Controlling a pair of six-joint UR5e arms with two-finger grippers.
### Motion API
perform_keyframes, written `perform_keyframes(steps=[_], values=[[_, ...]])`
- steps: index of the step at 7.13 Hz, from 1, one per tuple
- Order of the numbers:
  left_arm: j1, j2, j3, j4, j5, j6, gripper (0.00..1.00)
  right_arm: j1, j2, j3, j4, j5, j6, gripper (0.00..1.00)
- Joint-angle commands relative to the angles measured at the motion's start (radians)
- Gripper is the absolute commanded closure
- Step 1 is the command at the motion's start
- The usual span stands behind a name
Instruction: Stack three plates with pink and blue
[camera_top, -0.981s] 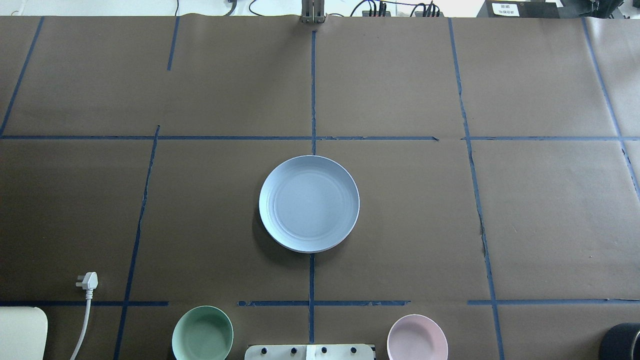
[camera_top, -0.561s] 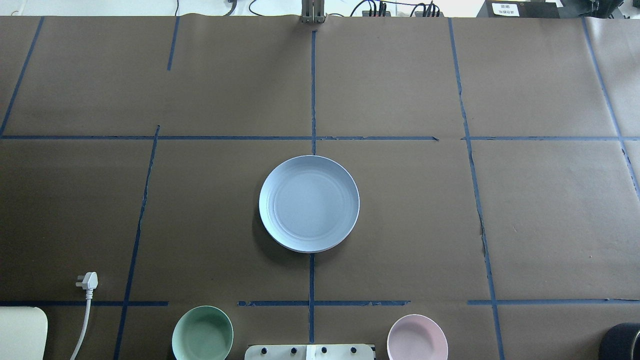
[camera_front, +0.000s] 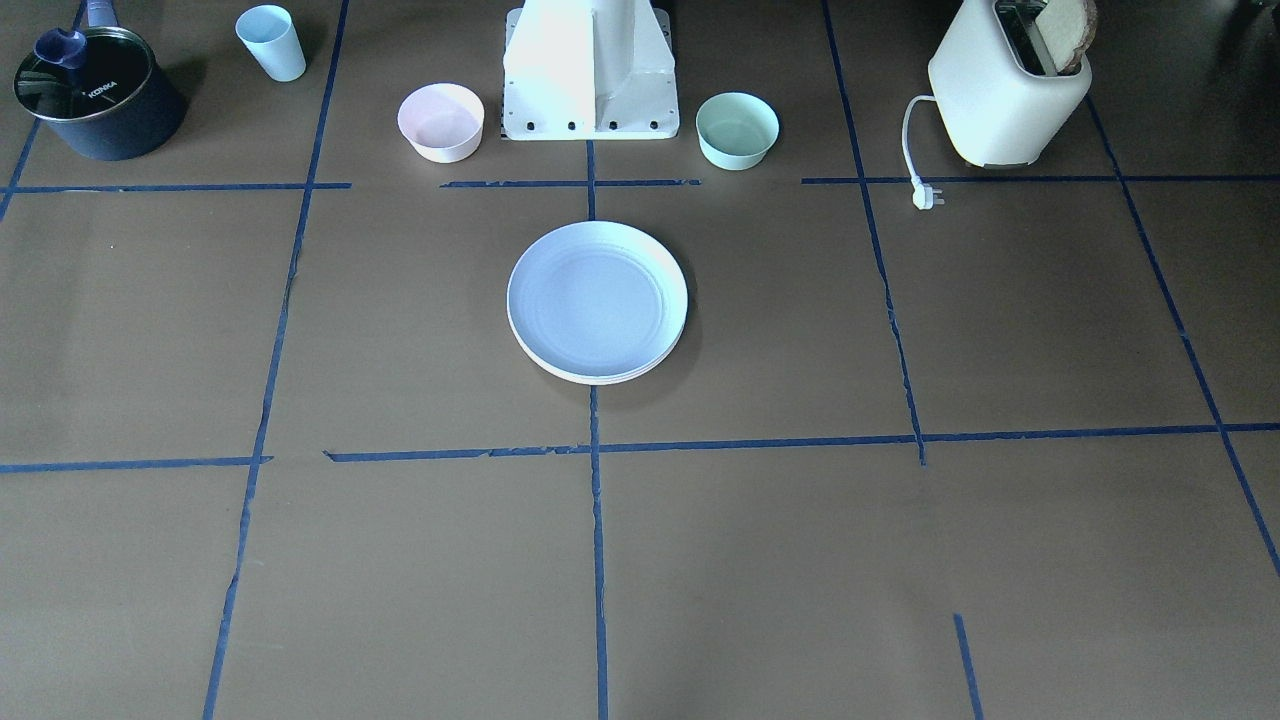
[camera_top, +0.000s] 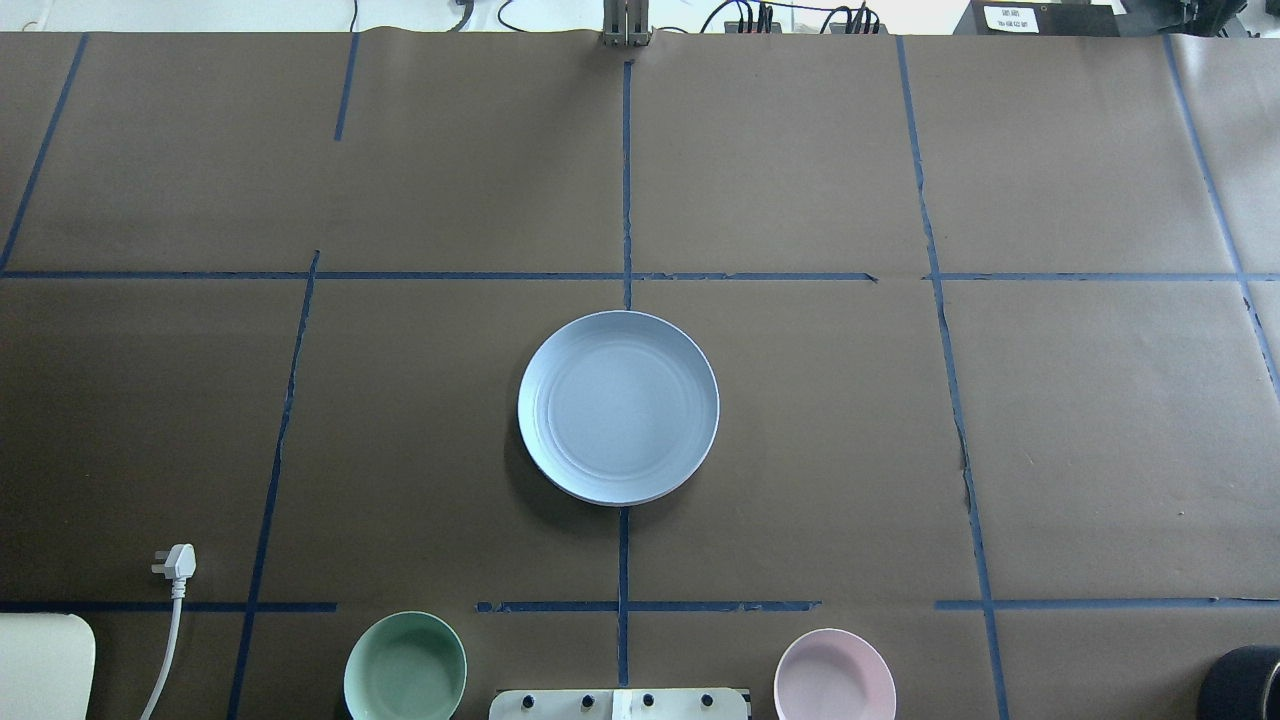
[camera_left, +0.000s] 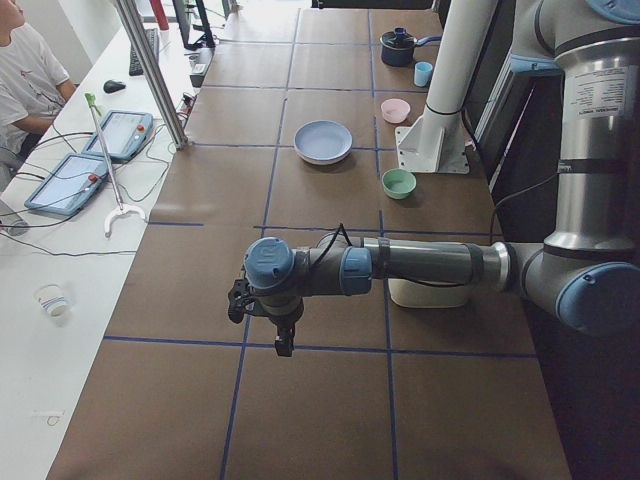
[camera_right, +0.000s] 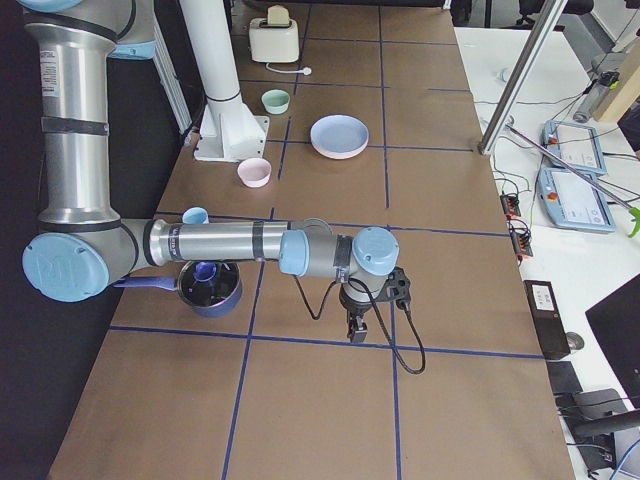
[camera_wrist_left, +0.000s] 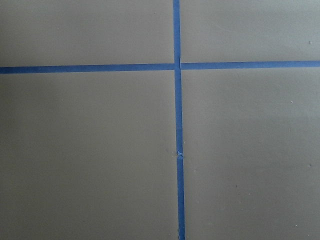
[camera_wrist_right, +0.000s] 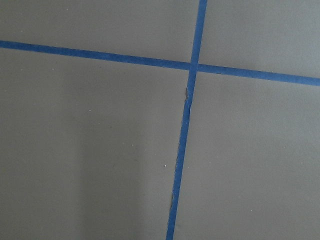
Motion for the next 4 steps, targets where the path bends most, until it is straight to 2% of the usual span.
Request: perform_keyframes(steps=[1,4], values=[[0.000,0.004,-0.003,0.001,-0.001,0.000,0.00,0.000,0.000,-0.001,0.021,0.001,0.057,0.00],[0.000,0.007,-0.002,0.001,0.001,0.000,0.00,0.002,-0.017,-0.003,0.116,-0.011,0.155,0.00]])
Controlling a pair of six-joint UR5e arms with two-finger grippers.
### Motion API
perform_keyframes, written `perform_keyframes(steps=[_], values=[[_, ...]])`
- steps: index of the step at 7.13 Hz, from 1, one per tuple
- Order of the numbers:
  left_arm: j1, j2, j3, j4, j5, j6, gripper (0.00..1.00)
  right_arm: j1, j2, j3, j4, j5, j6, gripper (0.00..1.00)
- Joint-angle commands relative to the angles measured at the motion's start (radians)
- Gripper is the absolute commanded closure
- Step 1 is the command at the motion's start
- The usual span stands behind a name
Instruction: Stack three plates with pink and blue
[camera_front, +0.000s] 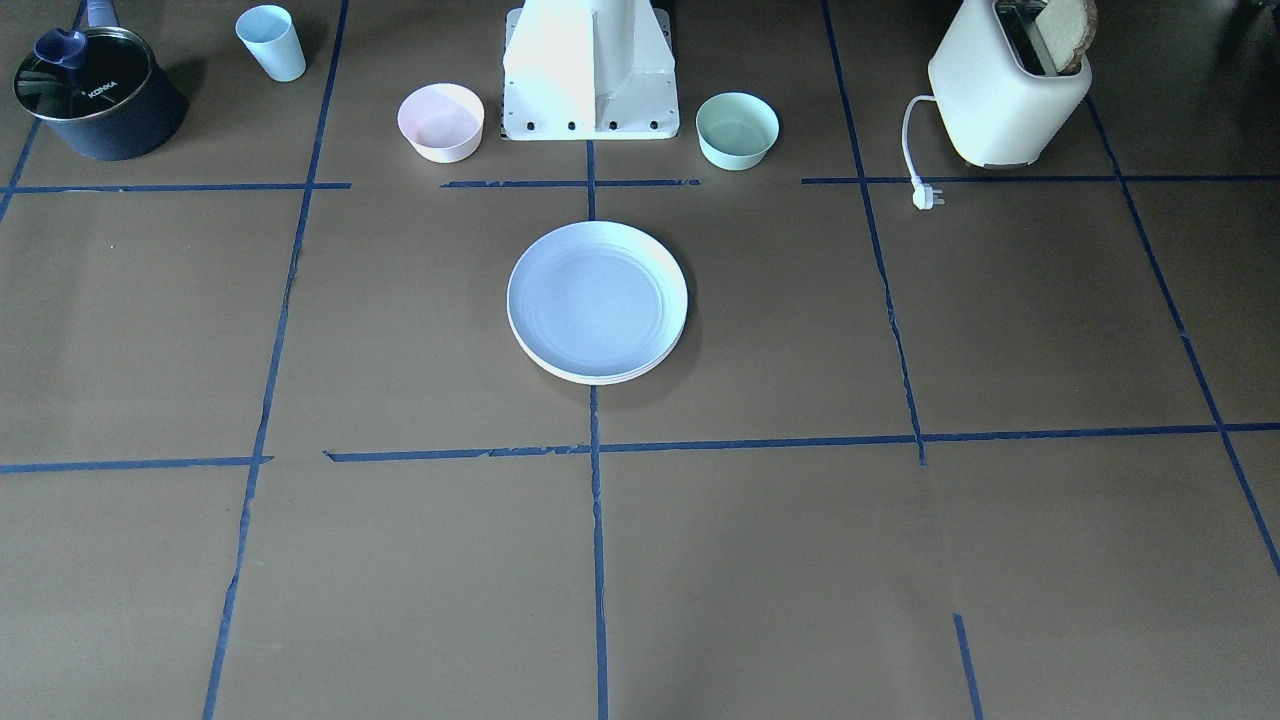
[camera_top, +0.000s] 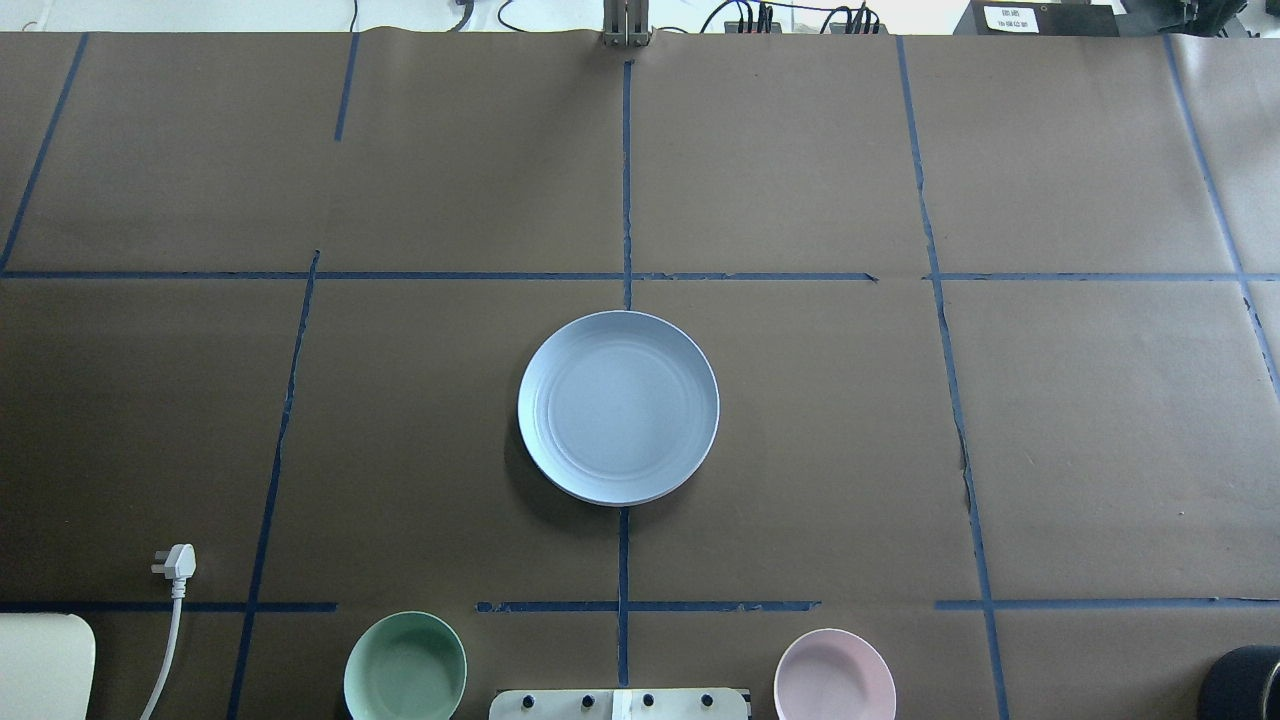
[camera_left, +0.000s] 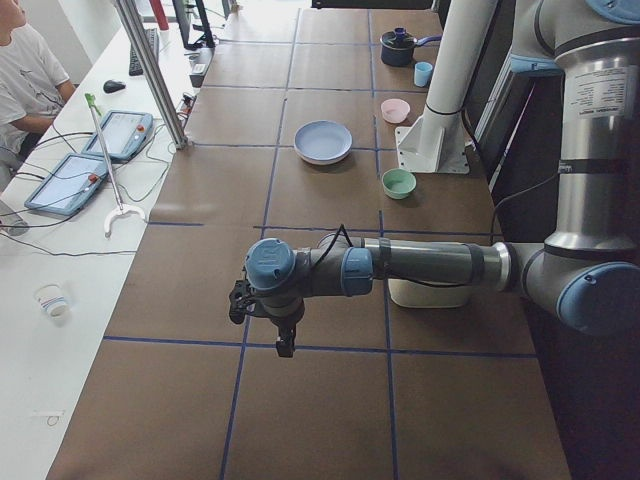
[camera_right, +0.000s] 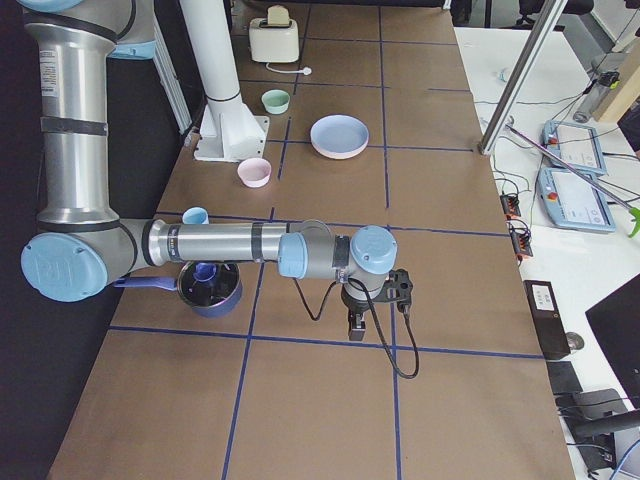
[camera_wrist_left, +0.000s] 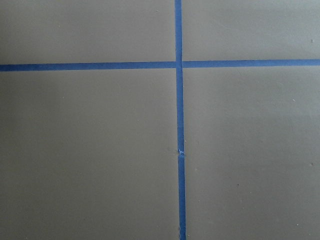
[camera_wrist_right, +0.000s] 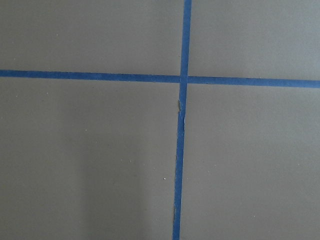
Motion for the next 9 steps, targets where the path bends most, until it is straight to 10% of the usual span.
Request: perform_keyframes(steps=[1,9], values=[[0.000,0.001,0.001,0.000,0.001,0.000,0.00,-0.001,-0.015,0.005,0.038,-0.015,0.024,0.00],[0.000,0.003,-0.005,0.000,0.087,0.002,0.00,-0.001,-0.015,0.005,0.044,-0.015,0.022,0.00]])
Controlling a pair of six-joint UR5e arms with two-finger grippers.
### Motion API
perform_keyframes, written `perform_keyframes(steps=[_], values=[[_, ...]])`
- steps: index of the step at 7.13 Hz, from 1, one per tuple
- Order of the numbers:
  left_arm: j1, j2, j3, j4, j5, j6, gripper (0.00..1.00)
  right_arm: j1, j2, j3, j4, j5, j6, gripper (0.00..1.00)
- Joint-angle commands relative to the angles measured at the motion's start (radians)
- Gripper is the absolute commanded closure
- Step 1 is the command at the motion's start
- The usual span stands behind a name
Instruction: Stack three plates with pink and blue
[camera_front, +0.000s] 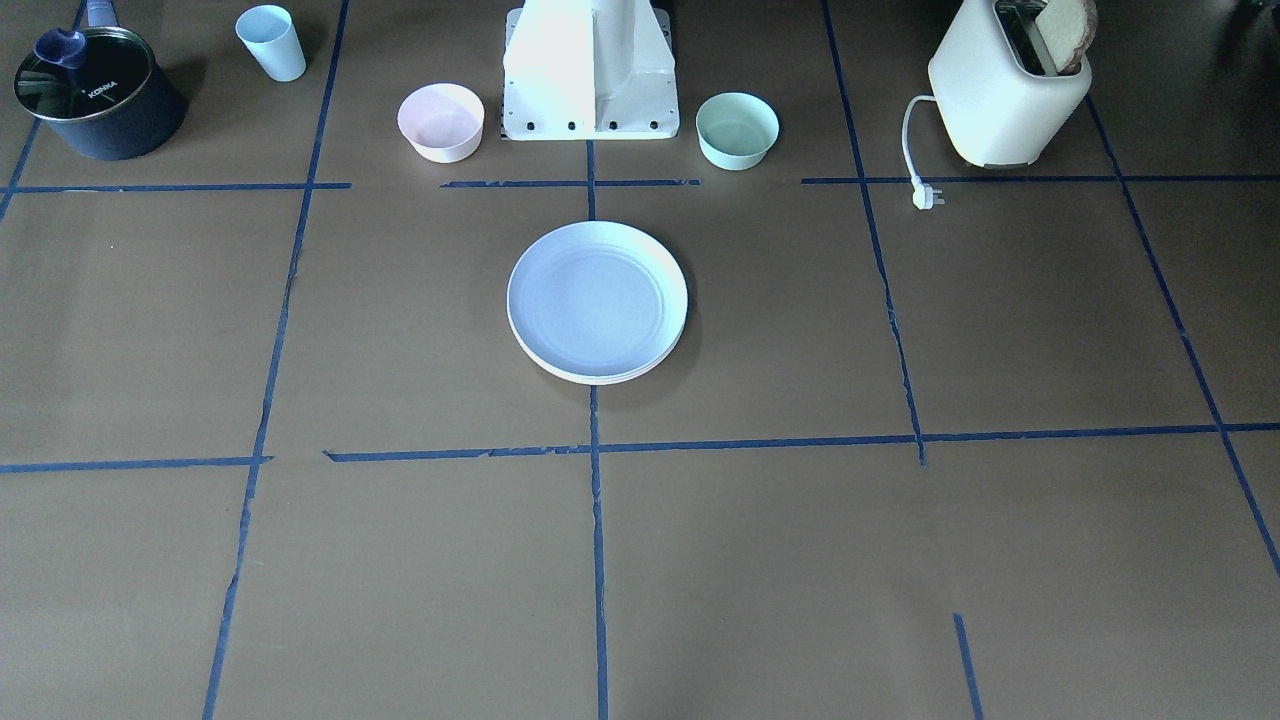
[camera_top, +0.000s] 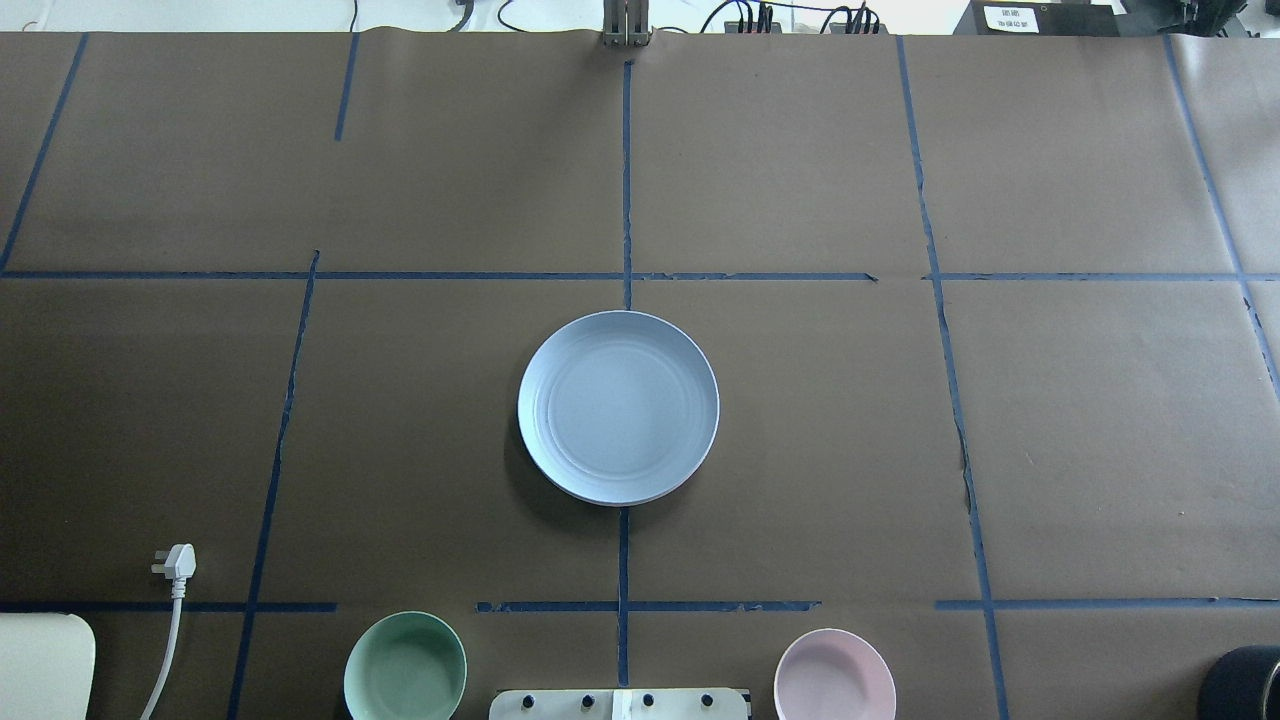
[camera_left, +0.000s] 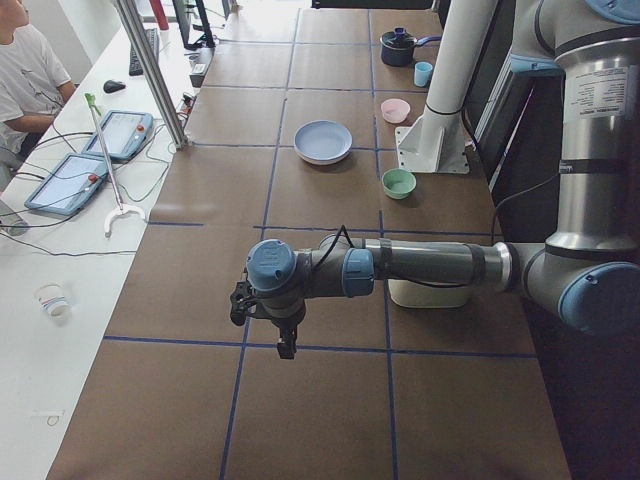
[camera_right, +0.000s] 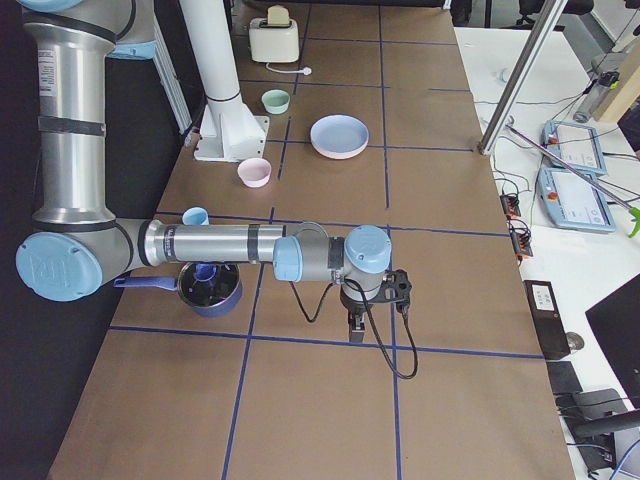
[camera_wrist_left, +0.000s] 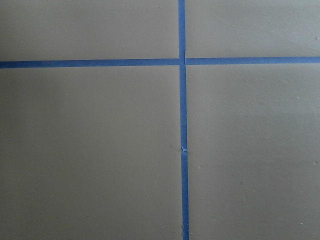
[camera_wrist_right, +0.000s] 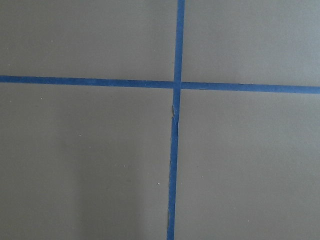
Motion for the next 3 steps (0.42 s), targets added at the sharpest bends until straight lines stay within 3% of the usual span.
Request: perform_keyframes(steps=[1,3], values=[[0.000,0.002,-0.005,0.002,0.058,0.001,0.00,0.000,0.000,0.002,0.000,0.000,0.000,0.00],[0.000,0.001,-0.005,0.002,0.050,0.001,0.00,-0.001,0.002,0.000,0.000,0.000,0.002,0.00]])
